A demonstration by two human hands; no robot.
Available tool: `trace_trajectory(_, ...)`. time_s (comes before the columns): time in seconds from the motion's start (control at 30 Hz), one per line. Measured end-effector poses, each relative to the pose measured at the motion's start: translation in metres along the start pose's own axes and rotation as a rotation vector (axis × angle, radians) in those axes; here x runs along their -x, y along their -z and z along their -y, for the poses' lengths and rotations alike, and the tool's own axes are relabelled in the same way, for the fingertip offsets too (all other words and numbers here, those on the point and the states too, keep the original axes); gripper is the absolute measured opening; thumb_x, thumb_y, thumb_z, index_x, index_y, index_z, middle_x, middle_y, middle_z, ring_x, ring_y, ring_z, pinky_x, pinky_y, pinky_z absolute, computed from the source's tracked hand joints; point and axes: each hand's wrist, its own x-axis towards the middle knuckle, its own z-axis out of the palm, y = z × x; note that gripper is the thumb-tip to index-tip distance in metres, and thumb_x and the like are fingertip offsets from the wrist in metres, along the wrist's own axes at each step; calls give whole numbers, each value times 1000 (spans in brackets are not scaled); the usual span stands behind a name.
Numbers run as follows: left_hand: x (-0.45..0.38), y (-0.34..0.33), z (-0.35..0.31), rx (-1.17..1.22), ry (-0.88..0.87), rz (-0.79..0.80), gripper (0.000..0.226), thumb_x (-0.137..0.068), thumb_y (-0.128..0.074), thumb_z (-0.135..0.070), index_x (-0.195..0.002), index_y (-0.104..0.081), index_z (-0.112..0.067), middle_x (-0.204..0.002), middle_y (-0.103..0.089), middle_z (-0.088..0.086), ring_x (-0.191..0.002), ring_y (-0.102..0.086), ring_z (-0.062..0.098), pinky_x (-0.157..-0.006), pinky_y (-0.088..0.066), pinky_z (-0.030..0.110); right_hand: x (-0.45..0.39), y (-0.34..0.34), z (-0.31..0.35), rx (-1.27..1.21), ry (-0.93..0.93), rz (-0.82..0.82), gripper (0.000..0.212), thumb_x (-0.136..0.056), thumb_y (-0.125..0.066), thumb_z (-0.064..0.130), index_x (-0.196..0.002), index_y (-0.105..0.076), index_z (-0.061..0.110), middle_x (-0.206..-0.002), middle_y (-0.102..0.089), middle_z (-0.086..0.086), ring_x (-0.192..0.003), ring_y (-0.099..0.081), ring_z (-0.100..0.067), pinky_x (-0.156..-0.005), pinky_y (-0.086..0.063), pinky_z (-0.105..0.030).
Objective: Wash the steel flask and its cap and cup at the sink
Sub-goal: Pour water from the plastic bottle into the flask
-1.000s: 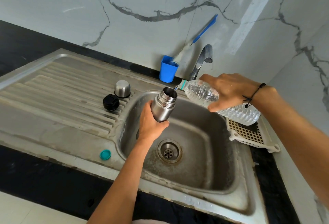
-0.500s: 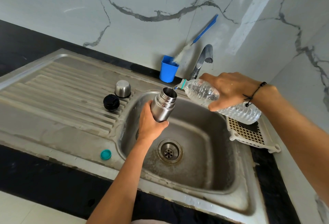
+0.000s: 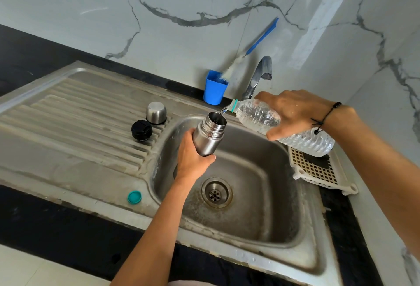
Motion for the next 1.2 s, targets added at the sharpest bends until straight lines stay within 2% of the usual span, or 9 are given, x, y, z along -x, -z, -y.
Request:
trace_trajectory(0.2,0,-1,0,4,-9,-3,81,-61,-83,-10,-130,-40,-16,-119,-55,2,-104,-54,20,-84,-43,31,1,1,1,11,3,-4,77,-77,-69,44,-137,-27,21,-59,-45,0,-55,-44,-11,-47,-28,-25)
trace_trajectory(0.57,2,0,-3,5,-7,-7,81,-61,-82,-9,-131,-40,-15,-119,-54,3,-103,-54,19,-81,-39,27,3,4,1,14,9,-20,77,-76,-70,44,-136,-28,20,-61,-45,0,-55,-43,-10,-47,-28,-26)
trace_trajectory(1.07,1,0,-4,9,2,-6,82,-61,-83,-10,-131,-40,-17,-120,-55,3,-105,-55,21,-83,-43,31,4,6,1,35,8,1,77,-77,-69,46,-137,-27,21,-63,-48,-1,-57,-46,-11,-48,-30,-24)
trace_trajectory(1.2,0,0,-1,3,0,-18,81,-60,-83,-11,-128,-41,-18,-119,-56,4,-104,-56,22,-86,-47,37,4,6,0,33,6,-4,77,-77,-68,45,-137,-27,21,-62,-47,-1,-57,-46,-11,-48,-31,-26)
